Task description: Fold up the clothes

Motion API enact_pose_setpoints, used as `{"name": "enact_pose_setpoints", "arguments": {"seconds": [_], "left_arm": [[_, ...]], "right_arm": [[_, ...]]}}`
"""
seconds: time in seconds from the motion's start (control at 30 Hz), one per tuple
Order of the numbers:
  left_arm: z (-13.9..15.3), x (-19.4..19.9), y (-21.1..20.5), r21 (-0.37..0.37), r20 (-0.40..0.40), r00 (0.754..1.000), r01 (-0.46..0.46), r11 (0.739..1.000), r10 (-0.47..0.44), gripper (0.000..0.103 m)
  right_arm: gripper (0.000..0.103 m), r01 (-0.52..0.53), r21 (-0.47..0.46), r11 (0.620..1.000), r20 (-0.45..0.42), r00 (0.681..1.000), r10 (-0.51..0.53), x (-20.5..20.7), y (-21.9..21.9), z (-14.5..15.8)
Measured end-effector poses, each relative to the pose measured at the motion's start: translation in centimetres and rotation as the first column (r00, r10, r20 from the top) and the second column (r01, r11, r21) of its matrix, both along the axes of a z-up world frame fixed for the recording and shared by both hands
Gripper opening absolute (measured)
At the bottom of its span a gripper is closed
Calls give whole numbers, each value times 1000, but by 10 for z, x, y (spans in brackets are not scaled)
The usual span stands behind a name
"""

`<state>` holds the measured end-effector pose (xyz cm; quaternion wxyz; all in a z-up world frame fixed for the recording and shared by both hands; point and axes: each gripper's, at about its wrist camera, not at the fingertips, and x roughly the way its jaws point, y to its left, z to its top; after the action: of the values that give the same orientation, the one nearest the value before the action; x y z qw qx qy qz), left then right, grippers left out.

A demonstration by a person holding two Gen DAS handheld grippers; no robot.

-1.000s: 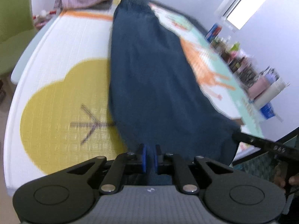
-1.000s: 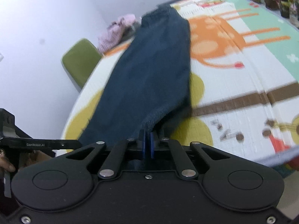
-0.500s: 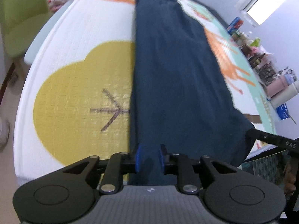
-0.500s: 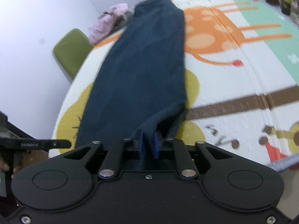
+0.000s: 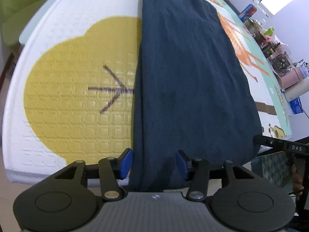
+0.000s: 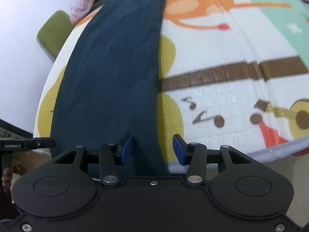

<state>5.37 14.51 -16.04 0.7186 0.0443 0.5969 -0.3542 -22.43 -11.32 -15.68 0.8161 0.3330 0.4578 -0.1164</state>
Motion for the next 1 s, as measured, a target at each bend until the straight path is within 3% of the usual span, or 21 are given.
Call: {"name": "enact_pose_setpoints", "arguments": {"seconds": [0.13,0.43,0.53,0.67,0.87,0.97,1.0], "left_arm": [[-2,2,0,-26,-32,999,7,1000,-7,59],[-1,1,-2,-47,-59,997,42,998,-44,60],[-4,6,1,-105,-119,992,15,994,-28,60],[-8,6,-4,-76,-104,994,23,997,-31,58],[-10,6,-18,-40,-98,994,40,998,-44,59],[-6,2,-19,-49,-88,994,56,997,-60,50],[-5,1,-18,-57,-90,994,59,997,-64,41]], "right_arm": [[46,-26,87,996,46,999,22,-4,-2,-8],[56,-115,96,989,73,991,108,13,19,-5],[56,-137,108,985,86,988,128,19,23,-5],[56,-140,120,983,90,987,130,27,24,-6],[49,-109,100,989,45,993,105,33,27,-16],[35,-110,78,991,50,993,106,34,31,-14],[32,-117,74,990,58,992,113,33,33,-13]]}}
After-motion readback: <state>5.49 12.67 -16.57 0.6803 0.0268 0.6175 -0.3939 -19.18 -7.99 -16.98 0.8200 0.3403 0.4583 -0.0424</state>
